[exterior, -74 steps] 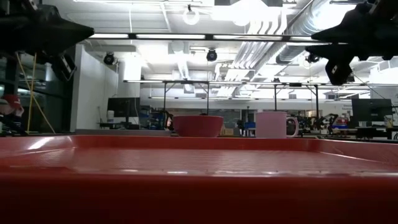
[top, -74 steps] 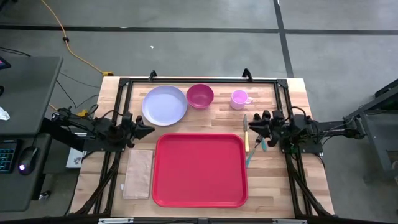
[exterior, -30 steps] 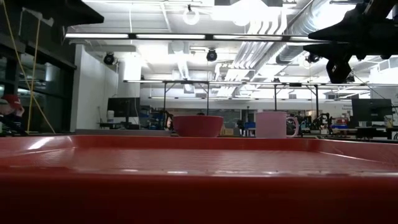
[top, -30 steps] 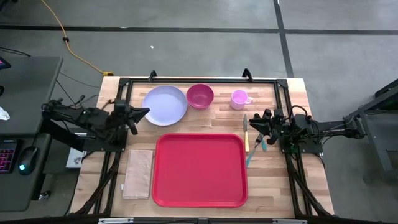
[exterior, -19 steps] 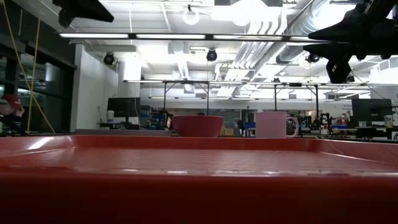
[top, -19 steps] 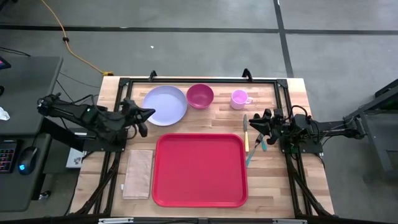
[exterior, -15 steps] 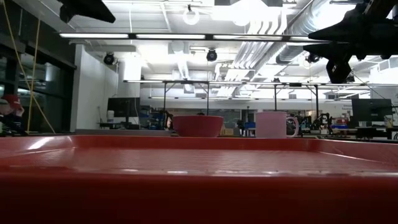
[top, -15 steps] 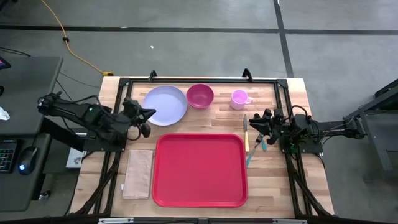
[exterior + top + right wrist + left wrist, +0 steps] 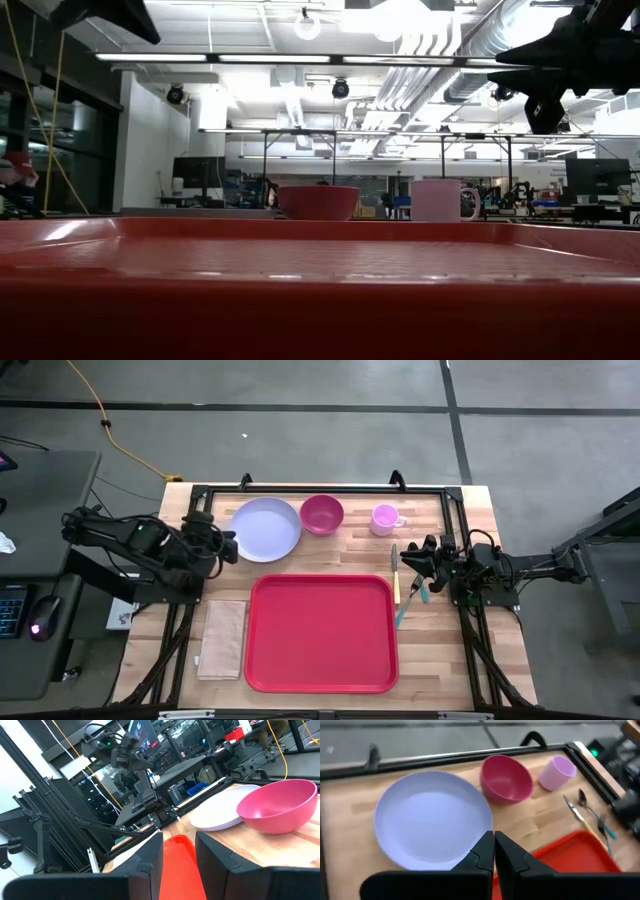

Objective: Set up tray
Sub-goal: Put the pink mug on the red serving tray

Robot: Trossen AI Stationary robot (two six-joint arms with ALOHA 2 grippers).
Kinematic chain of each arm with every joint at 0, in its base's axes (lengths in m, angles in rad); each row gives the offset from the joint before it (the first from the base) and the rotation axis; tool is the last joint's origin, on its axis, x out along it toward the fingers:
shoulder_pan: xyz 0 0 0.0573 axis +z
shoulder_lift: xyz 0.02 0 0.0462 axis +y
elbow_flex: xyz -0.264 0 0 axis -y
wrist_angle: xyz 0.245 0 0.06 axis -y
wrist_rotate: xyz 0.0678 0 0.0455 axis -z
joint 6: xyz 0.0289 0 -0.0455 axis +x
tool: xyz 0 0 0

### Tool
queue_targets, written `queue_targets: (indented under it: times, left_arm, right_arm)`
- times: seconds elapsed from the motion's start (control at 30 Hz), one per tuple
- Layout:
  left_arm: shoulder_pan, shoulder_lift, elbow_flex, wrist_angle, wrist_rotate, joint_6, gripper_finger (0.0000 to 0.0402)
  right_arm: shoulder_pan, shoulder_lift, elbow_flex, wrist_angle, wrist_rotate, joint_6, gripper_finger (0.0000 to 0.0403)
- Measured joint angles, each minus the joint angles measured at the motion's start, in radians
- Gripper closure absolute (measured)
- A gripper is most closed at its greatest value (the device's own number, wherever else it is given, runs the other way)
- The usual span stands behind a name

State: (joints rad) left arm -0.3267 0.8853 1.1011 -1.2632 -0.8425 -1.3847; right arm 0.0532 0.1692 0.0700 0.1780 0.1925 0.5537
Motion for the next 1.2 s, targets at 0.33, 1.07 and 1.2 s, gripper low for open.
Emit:
queue_targets:
  times: [0.33, 1.07, 1.2]
  left_arm:
    - [0.143, 0.004, 0.000, -0.093, 0.085, -0.171, 0.0357]
    - [0.824, 0.162, 0.000, 0.053, 0.353, 0.211, 0.0357]
    - [0.906, 0.214, 0.000, 0.129, 0.426, 0.294, 0.0357]
  right_arm:
    - [0.000, 0.000, 0.000, 0.000, 0.000, 0.000, 0.0311]
    - [0.000, 0.000, 0.000, -0.002, 0.000, 0.000, 0.0311]
    - [0.000, 0.000, 0.000, -0.001, 0.000, 0.000, 0.0311]
